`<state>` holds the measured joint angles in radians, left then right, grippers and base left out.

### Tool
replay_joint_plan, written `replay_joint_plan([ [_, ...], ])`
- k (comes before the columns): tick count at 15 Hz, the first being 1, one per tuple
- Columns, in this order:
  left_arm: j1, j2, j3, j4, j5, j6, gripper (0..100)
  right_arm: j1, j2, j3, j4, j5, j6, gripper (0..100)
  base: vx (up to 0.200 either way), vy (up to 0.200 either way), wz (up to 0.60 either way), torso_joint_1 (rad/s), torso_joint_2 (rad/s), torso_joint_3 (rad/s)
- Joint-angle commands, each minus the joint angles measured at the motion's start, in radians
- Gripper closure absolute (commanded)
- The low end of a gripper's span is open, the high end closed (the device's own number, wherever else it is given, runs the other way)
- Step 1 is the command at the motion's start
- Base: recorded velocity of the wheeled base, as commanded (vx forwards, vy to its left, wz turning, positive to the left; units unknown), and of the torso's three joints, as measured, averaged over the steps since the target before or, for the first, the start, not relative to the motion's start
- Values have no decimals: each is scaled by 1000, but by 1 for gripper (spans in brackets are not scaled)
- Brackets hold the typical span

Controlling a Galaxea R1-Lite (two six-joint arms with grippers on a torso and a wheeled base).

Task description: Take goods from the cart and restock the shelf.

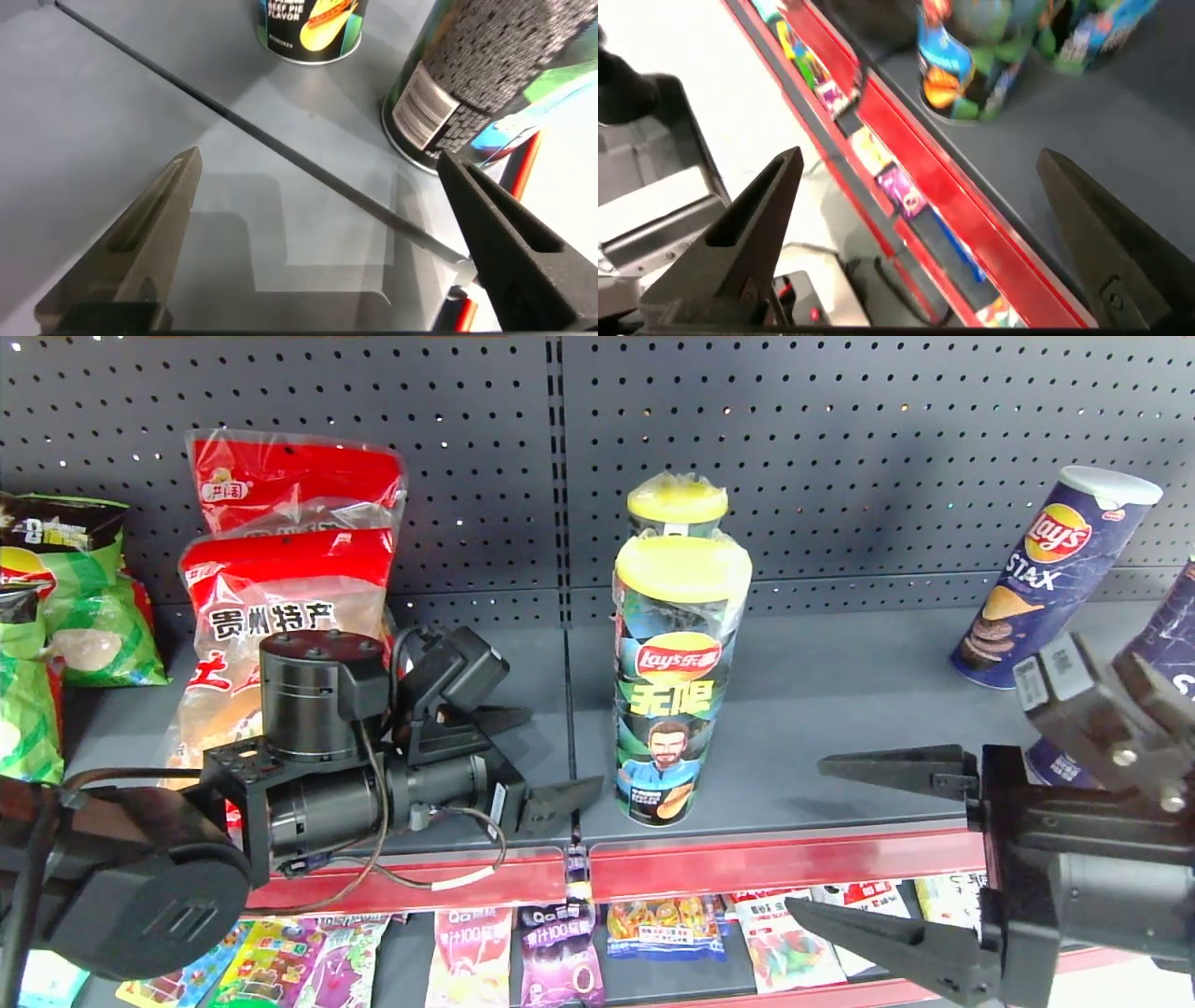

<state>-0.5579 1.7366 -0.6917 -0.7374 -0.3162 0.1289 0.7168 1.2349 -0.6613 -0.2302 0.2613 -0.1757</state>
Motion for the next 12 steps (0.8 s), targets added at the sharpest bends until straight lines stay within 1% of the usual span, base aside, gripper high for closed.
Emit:
replay_joint_plan([
  [1, 0, 12, -3, 0, 0, 0, 0, 6, -49, -8, -1, -4, 1, 0, 0, 0, 0, 0, 0, 0],
  [7, -5, 47, -48, 0, 0, 1, 0, 4, -69, -15, 0, -20, 2, 0, 0, 0, 0, 0, 0, 0],
  [12, -14, 43, -45, 0, 0, 1, 0, 1, -66, -18, -1, -20, 5, 0, 0, 0, 0, 0, 0, 0],
])
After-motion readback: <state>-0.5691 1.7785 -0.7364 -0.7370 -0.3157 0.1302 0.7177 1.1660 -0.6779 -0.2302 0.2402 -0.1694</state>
